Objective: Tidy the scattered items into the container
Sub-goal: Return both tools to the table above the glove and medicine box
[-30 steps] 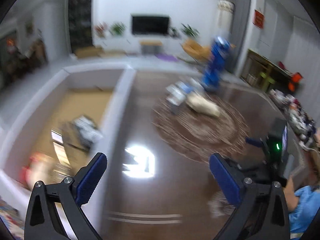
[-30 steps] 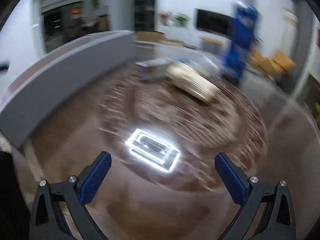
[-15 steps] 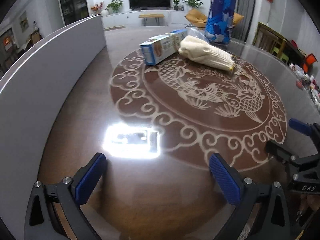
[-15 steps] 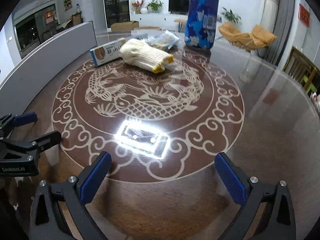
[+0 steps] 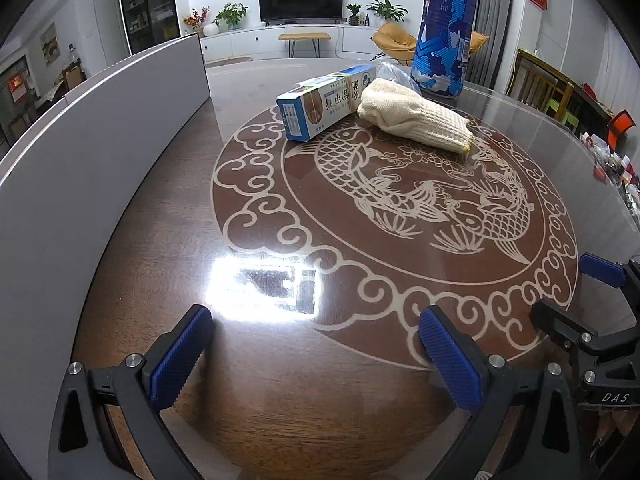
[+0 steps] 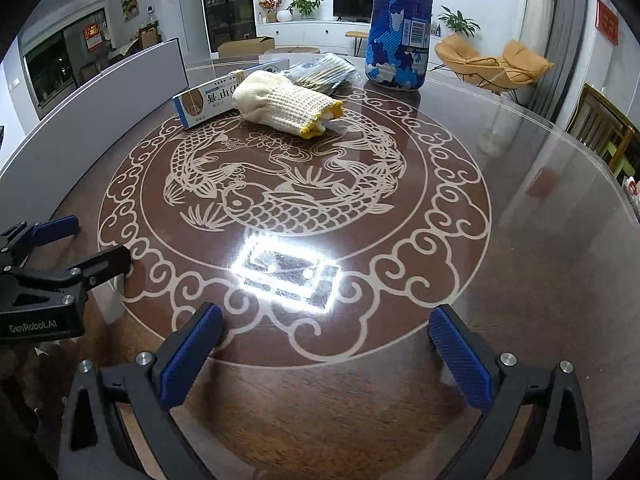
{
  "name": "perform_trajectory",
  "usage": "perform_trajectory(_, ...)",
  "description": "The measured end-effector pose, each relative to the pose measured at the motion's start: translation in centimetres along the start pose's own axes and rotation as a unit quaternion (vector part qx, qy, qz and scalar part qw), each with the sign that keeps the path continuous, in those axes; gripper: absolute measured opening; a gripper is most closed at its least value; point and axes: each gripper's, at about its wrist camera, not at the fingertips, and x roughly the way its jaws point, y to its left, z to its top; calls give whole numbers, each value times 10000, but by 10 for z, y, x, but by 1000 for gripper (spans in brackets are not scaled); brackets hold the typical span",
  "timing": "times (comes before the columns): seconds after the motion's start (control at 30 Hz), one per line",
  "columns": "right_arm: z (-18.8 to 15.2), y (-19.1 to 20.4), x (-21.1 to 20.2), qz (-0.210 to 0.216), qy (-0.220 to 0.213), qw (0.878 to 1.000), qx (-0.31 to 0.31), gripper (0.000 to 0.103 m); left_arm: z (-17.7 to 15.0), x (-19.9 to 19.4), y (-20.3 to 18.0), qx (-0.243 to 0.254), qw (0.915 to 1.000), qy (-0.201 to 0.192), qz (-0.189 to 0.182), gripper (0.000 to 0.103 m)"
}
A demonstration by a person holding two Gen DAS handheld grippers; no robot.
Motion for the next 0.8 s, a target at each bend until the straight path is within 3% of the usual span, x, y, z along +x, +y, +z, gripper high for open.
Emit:
perform_trajectory(0.57, 1, 0, 2, 25, 0, 10000, -44, 103, 0, 0, 0, -6, 10000, 2, 5, 103)
perform_trajectory(0.8, 31, -6, 24, 347, -6, 9981, -504, 103, 0, 0, 0, -8, 10000, 3, 7, 103)
